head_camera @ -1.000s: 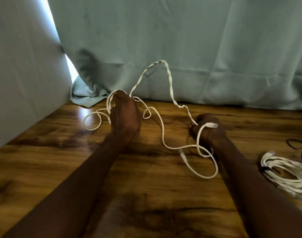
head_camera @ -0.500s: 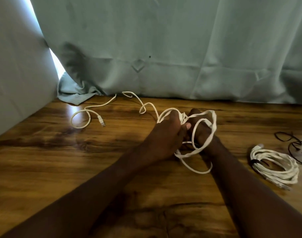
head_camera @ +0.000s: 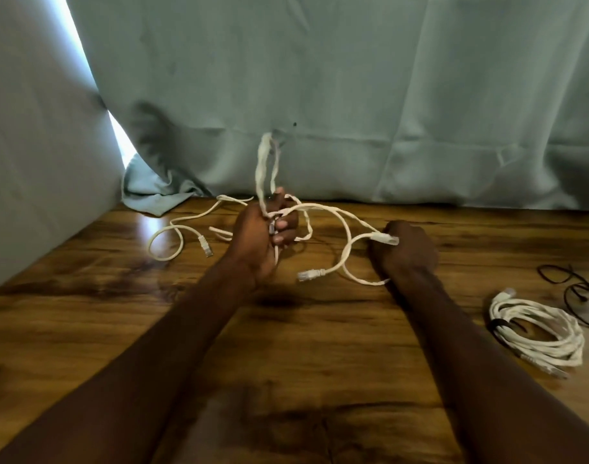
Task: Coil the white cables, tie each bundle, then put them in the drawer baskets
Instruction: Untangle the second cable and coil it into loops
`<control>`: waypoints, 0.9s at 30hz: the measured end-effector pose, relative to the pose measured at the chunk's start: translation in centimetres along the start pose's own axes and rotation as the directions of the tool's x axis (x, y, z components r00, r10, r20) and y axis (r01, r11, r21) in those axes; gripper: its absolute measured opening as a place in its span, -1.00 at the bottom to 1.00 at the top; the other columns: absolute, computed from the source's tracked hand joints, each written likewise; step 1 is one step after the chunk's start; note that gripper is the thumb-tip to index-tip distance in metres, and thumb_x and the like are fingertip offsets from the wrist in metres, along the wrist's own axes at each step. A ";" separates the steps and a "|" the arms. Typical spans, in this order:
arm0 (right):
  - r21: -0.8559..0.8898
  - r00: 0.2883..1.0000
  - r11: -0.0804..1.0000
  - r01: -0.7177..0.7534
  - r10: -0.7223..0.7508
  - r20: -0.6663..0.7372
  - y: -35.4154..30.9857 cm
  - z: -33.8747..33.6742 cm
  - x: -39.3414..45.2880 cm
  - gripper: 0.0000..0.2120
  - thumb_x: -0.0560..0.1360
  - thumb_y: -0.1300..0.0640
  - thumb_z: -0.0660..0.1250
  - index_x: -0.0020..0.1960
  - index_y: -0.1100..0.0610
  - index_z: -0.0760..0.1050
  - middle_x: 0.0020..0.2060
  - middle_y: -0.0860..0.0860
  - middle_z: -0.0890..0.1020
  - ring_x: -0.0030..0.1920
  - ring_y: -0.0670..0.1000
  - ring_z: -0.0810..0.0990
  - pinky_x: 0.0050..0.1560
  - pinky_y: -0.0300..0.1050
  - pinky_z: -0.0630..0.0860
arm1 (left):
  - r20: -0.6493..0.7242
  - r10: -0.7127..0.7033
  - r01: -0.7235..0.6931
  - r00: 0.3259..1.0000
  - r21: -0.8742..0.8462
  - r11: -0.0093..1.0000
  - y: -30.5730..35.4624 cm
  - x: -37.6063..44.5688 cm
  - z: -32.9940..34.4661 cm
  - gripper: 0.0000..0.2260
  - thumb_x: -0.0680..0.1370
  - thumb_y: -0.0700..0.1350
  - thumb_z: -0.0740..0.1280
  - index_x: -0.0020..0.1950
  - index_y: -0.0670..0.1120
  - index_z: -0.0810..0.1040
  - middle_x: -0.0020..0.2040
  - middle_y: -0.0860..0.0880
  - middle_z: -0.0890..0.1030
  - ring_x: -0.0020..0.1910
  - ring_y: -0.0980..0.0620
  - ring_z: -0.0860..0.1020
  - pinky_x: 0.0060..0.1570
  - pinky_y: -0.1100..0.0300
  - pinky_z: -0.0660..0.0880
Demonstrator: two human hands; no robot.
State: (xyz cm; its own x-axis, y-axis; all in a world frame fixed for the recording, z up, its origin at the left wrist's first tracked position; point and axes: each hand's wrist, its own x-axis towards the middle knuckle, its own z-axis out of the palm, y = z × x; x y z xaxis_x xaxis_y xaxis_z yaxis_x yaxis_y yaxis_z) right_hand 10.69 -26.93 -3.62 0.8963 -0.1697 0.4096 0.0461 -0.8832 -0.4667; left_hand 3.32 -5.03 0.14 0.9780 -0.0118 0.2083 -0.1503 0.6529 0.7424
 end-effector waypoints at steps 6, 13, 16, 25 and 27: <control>0.772 0.856 0.369 -0.517 0.225 0.466 -0.8 -1.8 1.2 -0.71 0.55 -0.07 0.48 -0.05 0.17 0.66 -0.31 0.08 0.70 -0.31 0.06 0.68 -0.27 -0.09 0.60 | -0.104 -0.041 0.022 0.994 -0.182 0.983 1.0 1.0 -2.5 -0.69 0.67 -0.17 0.02 -0.23 0.02 0.36 -0.52 0.08 0.26 -0.63 0.15 0.17 -0.43 0.28 0.19; 0.618 0.564 0.173 -0.767 -0.278 0.777 -0.7 -3.4 1.3 -0.60 0.56 -0.15 0.34 -0.21 0.17 0.49 -0.49 -0.03 0.42 -0.68 -0.16 0.18 -0.63 -0.35 0.06 | -0.248 -0.065 -0.046 0.967 -0.417 0.908 1.7 1.7 -5.3 -0.56 0.67 -0.13 0.08 -0.43 -0.03 0.30 -0.53 0.05 0.26 -0.62 0.13 0.17 -0.39 0.24 0.20; 0.676 0.603 0.578 -0.457 -0.357 0.713 -1.9 -3.7 0.0 -0.69 0.49 -0.07 0.48 0.02 0.17 0.65 -0.25 -0.02 0.66 -0.54 -0.16 0.31 -0.58 -0.31 0.18 | -0.360 -0.067 -0.101 0.931 -0.428 0.898 2.3 1.9 -6.4 -0.63 0.65 -0.17 0.05 -0.37 -0.01 0.24 -0.53 0.04 0.25 -0.62 0.11 0.17 -0.36 0.21 0.15; 0.360 0.699 0.911 0.199 -0.389 0.600 -4.1 -3.2 -1.4 -0.84 0.34 0.00 0.67 -0.14 -0.13 0.73 -0.25 -0.20 0.72 -0.15 -0.19 0.64 -0.13 -0.18 0.52 | -0.483 -0.047 -0.166 0.875 -0.389 0.906 3.0 2.5 -8.1 -0.68 0.53 -0.23 0.07 -0.42 -0.02 0.25 -0.50 0.04 0.21 -0.55 0.09 0.17 -0.34 0.20 0.17; 0.276 0.816 0.945 0.173 -0.295 0.497 -3.7 -3.3 -1.4 -0.85 0.38 0.00 0.63 -0.23 -0.04 0.67 -0.38 -0.13 0.67 -0.31 -0.18 0.62 -0.34 -0.25 0.48 | -0.518 -0.053 -0.150 0.854 -0.341 0.928 3.6 2.7 -8.9 -0.71 0.50 -0.21 0.11 -0.42 -0.01 0.24 -0.50 0.04 0.20 -0.49 0.08 0.16 -0.32 0.24 0.17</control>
State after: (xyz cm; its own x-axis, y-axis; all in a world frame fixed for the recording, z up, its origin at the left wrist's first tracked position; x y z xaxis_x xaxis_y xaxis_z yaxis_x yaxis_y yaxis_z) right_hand 7.86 -24.86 0.12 0.9371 0.3393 0.0821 0.3206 -0.7434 -0.5870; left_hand 6.70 4.03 -2.35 0.9179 0.3479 -0.1909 -0.2366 0.8661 0.4404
